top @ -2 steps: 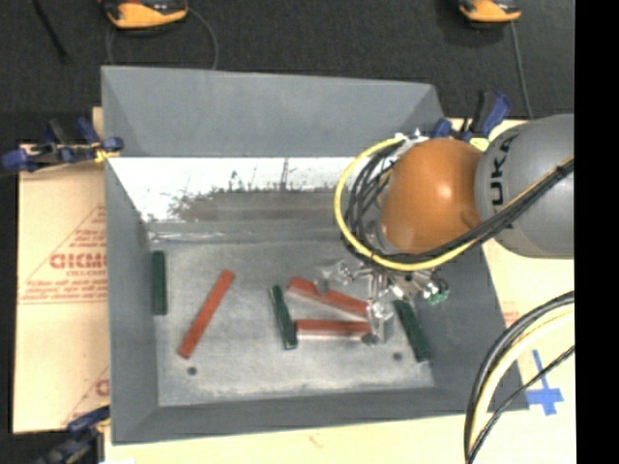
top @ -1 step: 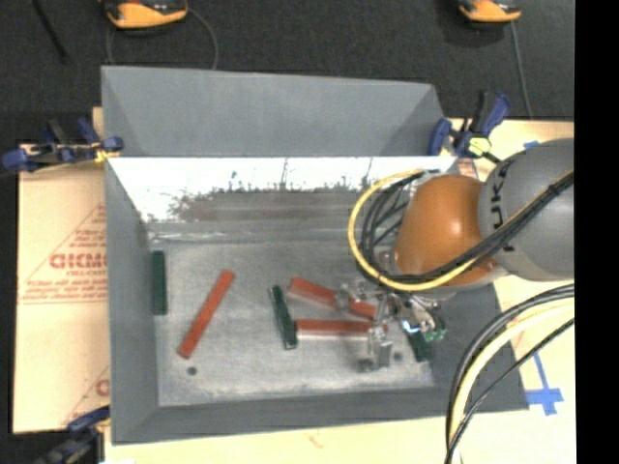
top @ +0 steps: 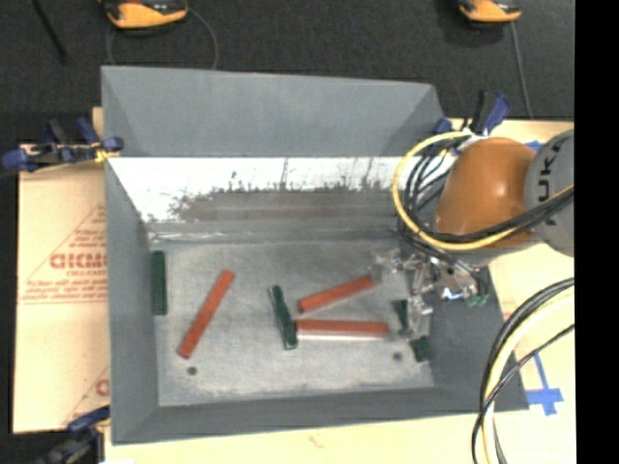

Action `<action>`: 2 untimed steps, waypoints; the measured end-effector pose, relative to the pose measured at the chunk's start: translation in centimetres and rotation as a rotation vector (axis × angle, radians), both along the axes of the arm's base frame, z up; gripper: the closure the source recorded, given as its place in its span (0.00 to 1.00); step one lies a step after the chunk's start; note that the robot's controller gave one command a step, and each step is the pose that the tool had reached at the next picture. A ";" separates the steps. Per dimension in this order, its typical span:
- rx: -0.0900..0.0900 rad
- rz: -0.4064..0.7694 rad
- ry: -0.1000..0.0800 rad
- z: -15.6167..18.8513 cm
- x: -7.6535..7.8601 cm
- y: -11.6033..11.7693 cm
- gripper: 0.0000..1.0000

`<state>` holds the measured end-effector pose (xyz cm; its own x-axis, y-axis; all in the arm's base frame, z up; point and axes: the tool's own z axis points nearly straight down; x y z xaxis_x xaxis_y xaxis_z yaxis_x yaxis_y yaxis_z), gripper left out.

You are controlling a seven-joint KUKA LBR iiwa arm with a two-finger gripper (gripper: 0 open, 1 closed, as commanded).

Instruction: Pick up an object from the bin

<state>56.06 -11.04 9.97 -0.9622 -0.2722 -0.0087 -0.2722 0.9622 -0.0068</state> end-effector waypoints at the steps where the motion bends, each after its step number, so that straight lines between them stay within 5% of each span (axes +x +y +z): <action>1: 0.005 0.022 0.003 -2.8 -2.1 6.5 0.00; 2: 0.004 0.019 -0.003 -2.6 -1.9 6.2 1.00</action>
Offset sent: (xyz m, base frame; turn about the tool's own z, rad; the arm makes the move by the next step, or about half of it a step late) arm -0.0232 0.0625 -0.0293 -0.0187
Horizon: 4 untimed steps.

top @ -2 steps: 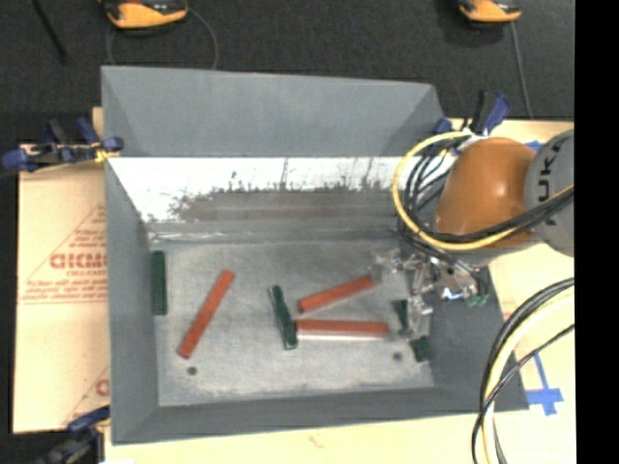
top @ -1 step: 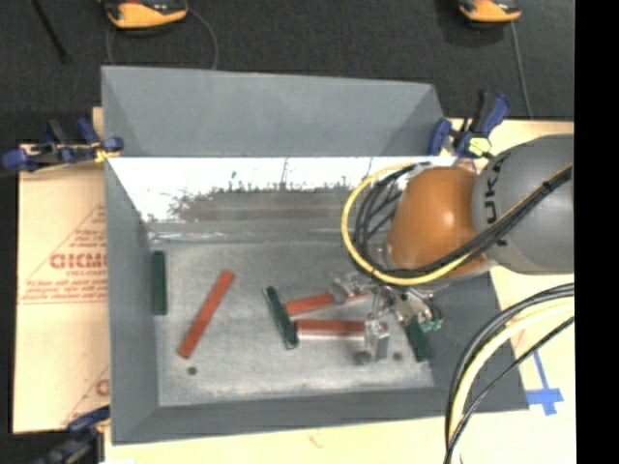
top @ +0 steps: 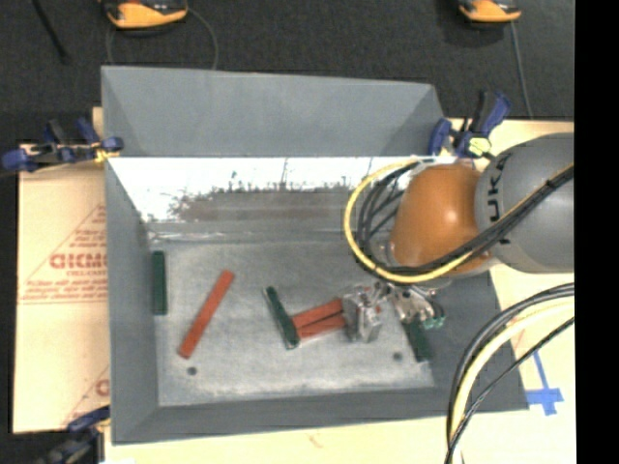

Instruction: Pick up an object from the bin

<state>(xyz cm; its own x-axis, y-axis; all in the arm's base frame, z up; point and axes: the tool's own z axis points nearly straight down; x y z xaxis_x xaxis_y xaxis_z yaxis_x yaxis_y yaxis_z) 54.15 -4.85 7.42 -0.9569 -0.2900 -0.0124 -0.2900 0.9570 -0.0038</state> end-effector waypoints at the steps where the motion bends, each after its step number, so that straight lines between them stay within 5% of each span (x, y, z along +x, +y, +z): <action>1: 0.000 0.001 0.008 -0.3 -0.3 0.0 0.00; 2: 0.000 0.001 0.004 -0.1 -0.1 0.0 1.00; 3: -0.005 0.289 0.001 13.2 3.4 0.7 1.00; 4: -0.001 0.286 0.008 12.9 3.2 0.8 0.00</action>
Offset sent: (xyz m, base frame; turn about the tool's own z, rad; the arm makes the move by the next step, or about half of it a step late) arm 0.0000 0.0000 0.0000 0.0000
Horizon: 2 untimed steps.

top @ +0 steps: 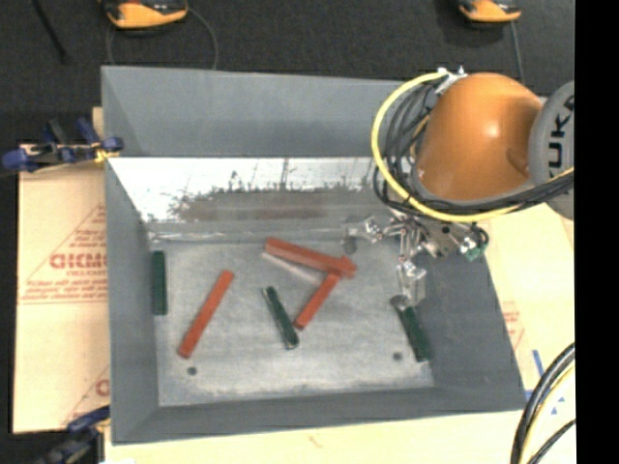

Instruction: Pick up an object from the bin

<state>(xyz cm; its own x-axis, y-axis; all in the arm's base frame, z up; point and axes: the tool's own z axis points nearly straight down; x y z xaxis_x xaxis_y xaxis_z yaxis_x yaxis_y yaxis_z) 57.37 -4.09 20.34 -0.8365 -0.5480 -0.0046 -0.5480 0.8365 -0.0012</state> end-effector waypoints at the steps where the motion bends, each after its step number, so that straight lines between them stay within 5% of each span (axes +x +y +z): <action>1: 0.001 0.117 0.003 -11.4 3.3 0.8 0.00; 2: -0.002 0.175 -0.017 -12.7 3.1 2.1 0.00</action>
Offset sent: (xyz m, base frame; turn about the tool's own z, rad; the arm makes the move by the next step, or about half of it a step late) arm 0.0324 0.0084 -0.1104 -0.1190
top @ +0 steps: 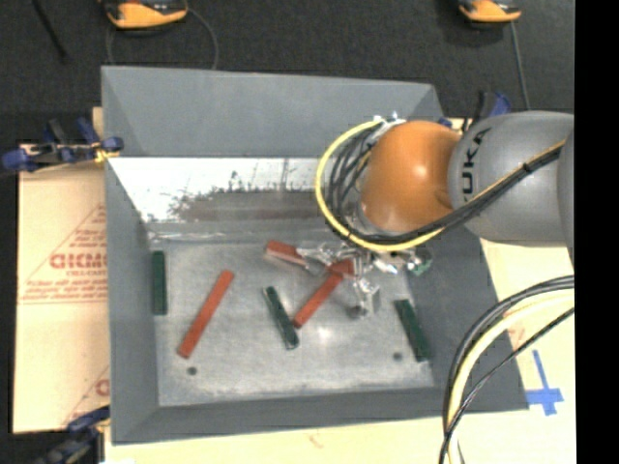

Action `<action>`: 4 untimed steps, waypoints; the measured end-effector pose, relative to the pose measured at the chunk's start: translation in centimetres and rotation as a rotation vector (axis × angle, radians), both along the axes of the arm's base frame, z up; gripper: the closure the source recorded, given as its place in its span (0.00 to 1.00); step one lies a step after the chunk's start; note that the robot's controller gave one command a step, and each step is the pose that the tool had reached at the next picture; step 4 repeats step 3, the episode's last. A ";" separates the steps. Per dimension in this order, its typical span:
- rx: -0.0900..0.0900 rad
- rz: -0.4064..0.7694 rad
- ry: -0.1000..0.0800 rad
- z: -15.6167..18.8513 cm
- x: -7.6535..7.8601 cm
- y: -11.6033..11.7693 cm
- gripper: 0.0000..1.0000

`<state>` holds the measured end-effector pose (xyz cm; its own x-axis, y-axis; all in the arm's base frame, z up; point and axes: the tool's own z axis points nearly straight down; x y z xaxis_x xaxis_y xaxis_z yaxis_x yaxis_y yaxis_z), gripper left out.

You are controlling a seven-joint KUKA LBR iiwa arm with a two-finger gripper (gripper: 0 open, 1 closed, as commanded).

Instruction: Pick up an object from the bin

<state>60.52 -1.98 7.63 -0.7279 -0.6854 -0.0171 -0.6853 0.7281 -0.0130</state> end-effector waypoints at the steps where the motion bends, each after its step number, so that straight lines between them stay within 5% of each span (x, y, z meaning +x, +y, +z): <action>1: 0.000 -0.001 0.015 -0.5 -0.4 0.0 1.00; 2: -0.001 0.018 0.017 -0.5 -1.0 2.6 1.00; 4: 0.000 0.015 0.017 -0.5 -1.0 2.6 1.00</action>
Offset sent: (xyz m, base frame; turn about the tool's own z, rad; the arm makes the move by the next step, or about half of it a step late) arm 0.0000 0.0000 0.0000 0.0000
